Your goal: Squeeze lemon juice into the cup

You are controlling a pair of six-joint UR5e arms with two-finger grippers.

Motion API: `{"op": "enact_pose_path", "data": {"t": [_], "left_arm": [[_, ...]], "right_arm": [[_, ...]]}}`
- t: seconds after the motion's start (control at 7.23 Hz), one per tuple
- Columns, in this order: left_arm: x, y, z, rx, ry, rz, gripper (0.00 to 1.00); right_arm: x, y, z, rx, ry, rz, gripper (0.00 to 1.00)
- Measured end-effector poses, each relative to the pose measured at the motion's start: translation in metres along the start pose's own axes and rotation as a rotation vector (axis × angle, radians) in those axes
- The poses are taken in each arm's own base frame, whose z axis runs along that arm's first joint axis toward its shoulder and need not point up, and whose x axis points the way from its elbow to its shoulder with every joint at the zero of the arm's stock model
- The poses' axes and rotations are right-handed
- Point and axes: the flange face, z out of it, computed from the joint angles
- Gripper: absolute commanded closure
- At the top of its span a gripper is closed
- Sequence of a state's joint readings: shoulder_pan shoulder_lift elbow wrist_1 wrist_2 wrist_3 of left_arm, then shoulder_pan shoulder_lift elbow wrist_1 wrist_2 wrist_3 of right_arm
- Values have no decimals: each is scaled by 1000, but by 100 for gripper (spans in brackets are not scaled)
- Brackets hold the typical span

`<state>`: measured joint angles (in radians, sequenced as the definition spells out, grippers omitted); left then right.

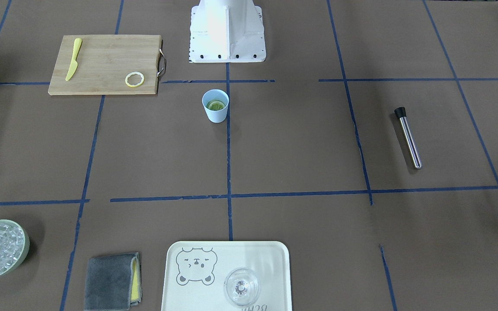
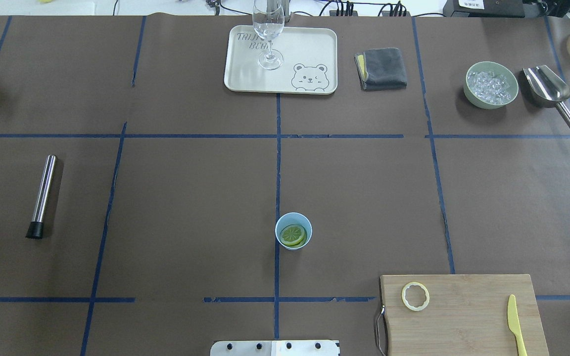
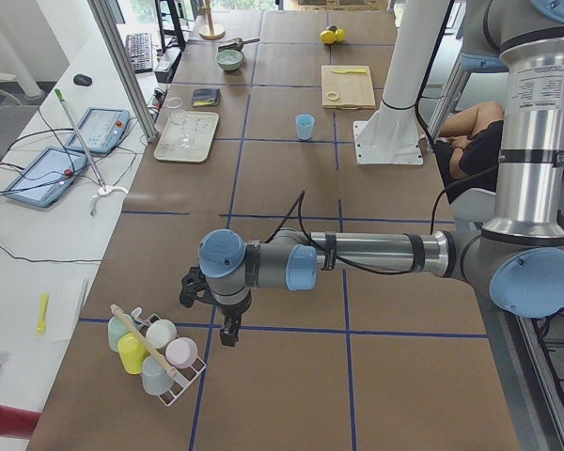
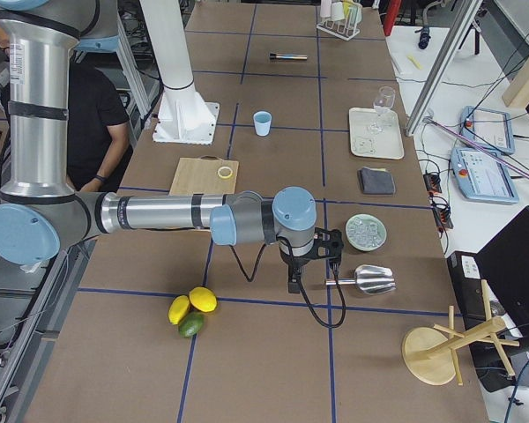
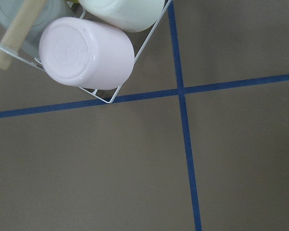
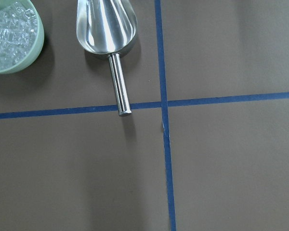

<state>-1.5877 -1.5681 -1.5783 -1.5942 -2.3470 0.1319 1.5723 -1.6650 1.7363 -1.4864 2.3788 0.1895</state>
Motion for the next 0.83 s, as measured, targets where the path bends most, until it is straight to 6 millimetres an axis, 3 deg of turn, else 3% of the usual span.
{"op": "enact_pose_path", "data": {"t": [0.83], "left_arm": [[1,0,-1,2,0,2,0]], "right_arm": [[4,3,3,-5,9,-5,0]]}}
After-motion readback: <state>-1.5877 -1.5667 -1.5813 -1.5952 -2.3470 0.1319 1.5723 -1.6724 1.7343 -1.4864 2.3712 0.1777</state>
